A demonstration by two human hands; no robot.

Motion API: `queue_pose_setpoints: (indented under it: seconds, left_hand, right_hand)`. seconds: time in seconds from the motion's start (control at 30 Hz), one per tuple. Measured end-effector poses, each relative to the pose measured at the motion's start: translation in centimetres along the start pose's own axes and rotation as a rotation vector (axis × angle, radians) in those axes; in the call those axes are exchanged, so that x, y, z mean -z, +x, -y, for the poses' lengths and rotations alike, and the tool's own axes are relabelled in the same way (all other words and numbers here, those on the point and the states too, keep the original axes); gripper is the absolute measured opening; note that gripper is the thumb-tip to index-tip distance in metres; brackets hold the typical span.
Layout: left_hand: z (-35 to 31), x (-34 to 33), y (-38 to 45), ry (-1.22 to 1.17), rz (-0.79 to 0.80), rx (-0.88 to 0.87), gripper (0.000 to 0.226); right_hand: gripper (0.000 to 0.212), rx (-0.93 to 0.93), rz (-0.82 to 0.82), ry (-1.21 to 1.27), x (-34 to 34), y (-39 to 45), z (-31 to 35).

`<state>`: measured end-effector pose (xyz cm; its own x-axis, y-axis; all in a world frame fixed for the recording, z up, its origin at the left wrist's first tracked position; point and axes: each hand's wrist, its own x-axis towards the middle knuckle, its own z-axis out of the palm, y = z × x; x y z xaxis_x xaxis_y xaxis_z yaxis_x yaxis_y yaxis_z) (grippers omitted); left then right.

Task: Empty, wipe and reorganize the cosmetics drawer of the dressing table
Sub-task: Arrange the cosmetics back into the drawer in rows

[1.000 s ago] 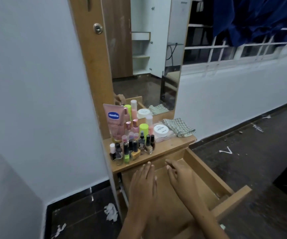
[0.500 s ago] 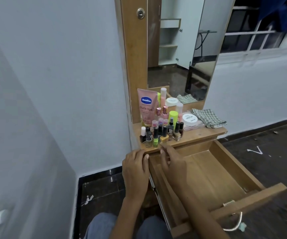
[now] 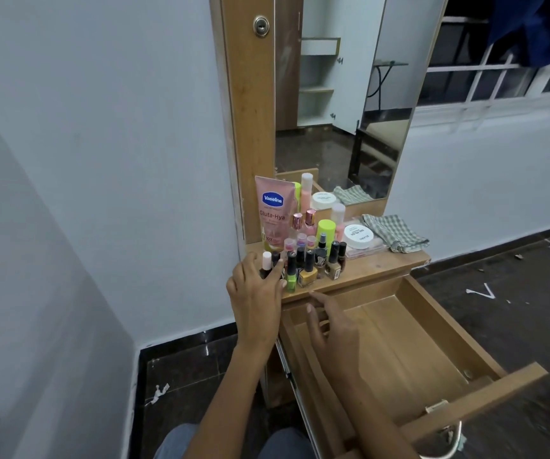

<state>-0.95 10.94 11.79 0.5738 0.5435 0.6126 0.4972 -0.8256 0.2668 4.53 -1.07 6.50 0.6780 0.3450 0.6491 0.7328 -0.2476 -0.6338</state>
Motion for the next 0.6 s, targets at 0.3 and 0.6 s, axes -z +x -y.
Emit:
queue_pose_setpoints:
  seconds: [0.3, 0.6]
  left_hand:
    - [0.2, 0.7, -0.1, -0.203, -0.052, 0.009, 0.032]
    - [-1.0, 1.7, -4.4, -0.350, -0.032, -0.054, 0.027]
  right_hand:
    - [0.021, 0.012, -0.015, 0.029, -0.1, 0.0, 0.0]
    - [0.040, 0.069, 0.076, 0.074, 0.0, -0.3, 0.5]
